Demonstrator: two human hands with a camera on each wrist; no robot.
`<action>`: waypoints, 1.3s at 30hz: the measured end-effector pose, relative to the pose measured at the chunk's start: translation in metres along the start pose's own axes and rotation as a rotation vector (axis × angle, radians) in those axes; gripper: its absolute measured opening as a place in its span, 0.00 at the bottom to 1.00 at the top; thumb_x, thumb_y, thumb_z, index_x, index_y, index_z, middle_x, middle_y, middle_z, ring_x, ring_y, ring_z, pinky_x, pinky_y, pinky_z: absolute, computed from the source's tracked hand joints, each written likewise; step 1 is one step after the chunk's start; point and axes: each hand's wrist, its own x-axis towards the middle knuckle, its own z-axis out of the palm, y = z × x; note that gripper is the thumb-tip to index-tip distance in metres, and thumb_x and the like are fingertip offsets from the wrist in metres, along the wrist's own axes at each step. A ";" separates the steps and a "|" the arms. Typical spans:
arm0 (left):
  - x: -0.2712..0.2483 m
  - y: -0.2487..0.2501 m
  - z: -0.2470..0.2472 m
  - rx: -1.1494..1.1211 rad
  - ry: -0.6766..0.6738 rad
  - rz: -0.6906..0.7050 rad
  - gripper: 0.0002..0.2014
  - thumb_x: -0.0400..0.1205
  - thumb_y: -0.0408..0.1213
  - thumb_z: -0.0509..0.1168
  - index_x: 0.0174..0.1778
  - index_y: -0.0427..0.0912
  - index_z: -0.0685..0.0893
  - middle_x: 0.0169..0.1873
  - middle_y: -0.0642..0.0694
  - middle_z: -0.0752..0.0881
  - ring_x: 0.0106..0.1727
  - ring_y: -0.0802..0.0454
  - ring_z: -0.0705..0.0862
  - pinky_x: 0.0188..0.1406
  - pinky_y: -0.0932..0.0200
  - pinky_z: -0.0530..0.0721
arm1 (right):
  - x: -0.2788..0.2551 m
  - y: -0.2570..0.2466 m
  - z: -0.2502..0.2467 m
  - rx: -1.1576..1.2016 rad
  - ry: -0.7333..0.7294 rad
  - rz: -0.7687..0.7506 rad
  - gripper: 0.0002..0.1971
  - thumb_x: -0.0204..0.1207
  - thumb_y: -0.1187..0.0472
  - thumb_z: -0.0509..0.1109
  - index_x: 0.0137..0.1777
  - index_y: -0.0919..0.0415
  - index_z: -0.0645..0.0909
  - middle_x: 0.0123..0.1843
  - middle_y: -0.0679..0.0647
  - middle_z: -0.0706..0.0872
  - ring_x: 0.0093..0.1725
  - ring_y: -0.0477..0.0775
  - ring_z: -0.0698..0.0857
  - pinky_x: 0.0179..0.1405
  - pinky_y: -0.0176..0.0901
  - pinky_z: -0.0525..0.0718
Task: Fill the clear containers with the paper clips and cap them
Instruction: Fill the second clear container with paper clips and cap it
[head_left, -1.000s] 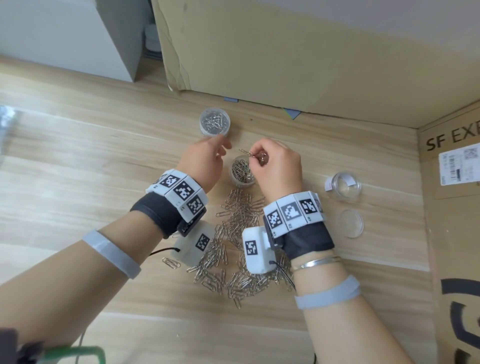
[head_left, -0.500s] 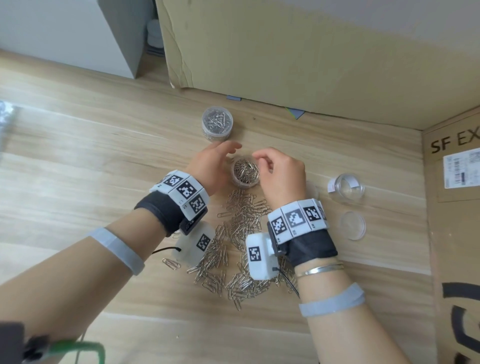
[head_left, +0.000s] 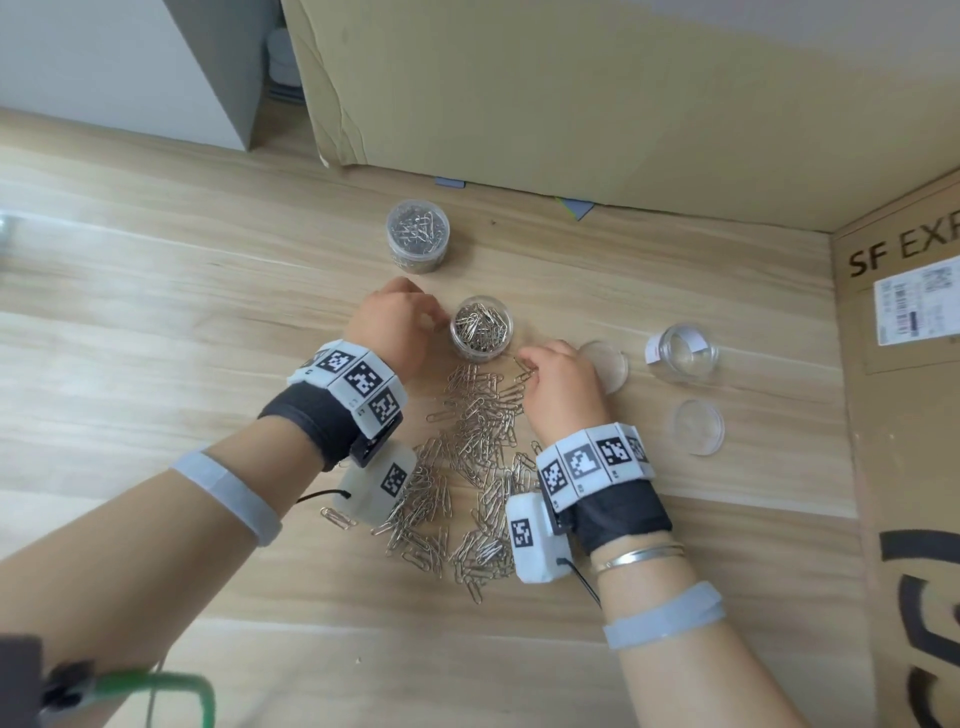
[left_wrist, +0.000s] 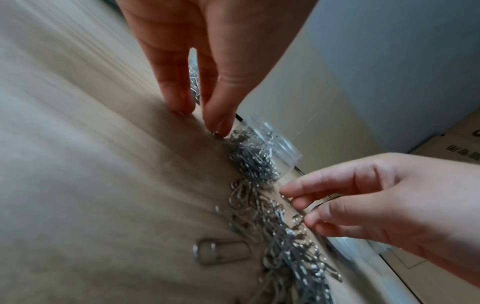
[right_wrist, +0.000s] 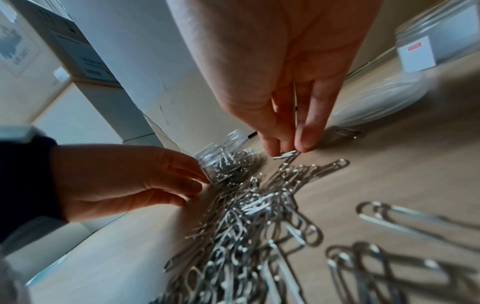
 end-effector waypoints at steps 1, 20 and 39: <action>-0.004 0.000 -0.001 0.009 -0.018 -0.014 0.14 0.78 0.27 0.57 0.52 0.38 0.86 0.57 0.38 0.80 0.54 0.38 0.81 0.55 0.51 0.77 | -0.002 -0.001 0.002 0.009 0.001 -0.006 0.22 0.76 0.76 0.57 0.64 0.58 0.81 0.64 0.57 0.81 0.60 0.57 0.82 0.59 0.49 0.82; -0.076 0.005 0.027 0.010 -0.241 0.055 0.34 0.60 0.40 0.80 0.61 0.42 0.73 0.55 0.43 0.75 0.53 0.44 0.79 0.56 0.52 0.80 | -0.045 0.002 0.022 0.032 -0.040 -0.055 0.27 0.67 0.48 0.76 0.66 0.48 0.75 0.63 0.51 0.77 0.63 0.52 0.75 0.61 0.35 0.69; -0.083 0.005 0.028 0.193 -0.239 0.084 0.32 0.65 0.34 0.76 0.64 0.41 0.70 0.62 0.41 0.72 0.62 0.41 0.73 0.55 0.49 0.75 | -0.053 -0.001 0.037 -0.042 -0.094 -0.154 0.25 0.67 0.61 0.77 0.64 0.48 0.78 0.62 0.48 0.76 0.60 0.54 0.78 0.57 0.51 0.80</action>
